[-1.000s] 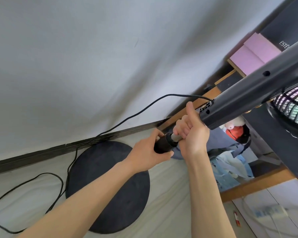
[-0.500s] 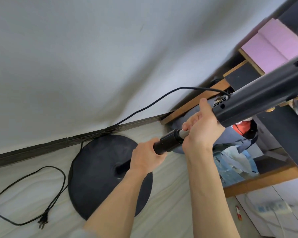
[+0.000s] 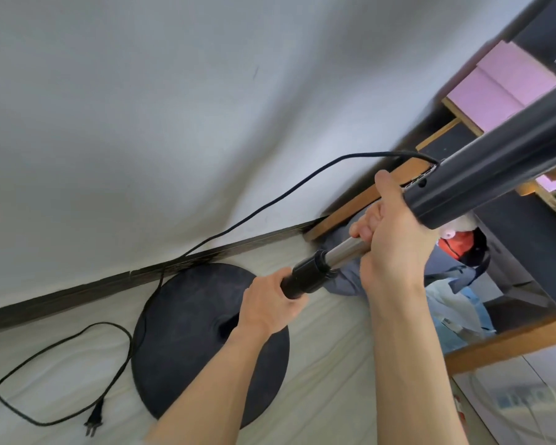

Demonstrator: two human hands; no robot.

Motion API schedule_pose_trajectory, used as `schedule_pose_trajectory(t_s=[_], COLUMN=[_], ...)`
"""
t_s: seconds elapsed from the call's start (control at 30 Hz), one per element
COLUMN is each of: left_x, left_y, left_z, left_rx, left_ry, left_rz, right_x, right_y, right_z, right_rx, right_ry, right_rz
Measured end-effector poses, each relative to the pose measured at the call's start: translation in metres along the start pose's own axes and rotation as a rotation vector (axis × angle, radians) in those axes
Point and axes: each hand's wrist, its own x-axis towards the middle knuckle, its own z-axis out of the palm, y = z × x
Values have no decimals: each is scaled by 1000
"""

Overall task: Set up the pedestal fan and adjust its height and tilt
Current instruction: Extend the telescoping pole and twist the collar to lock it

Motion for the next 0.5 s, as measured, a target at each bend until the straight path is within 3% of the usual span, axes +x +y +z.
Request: schedule_pose_trajectory(t_s=[0.13,0.27,0.5], left_x=[-2,0,4], left_y=[2,5,-2], left_z=[0,2,7], left_rx=[-11,5,42], left_ry=[-13,16,33], left_rz=[-2,9,48], right_x=[0,-4,-5], right_y=[6,34,47], right_z=[-12,-22,-27], right_rx=[-33,7,-71], right_ry=[-164,-348,-422], right_rz=[-24,104,96])
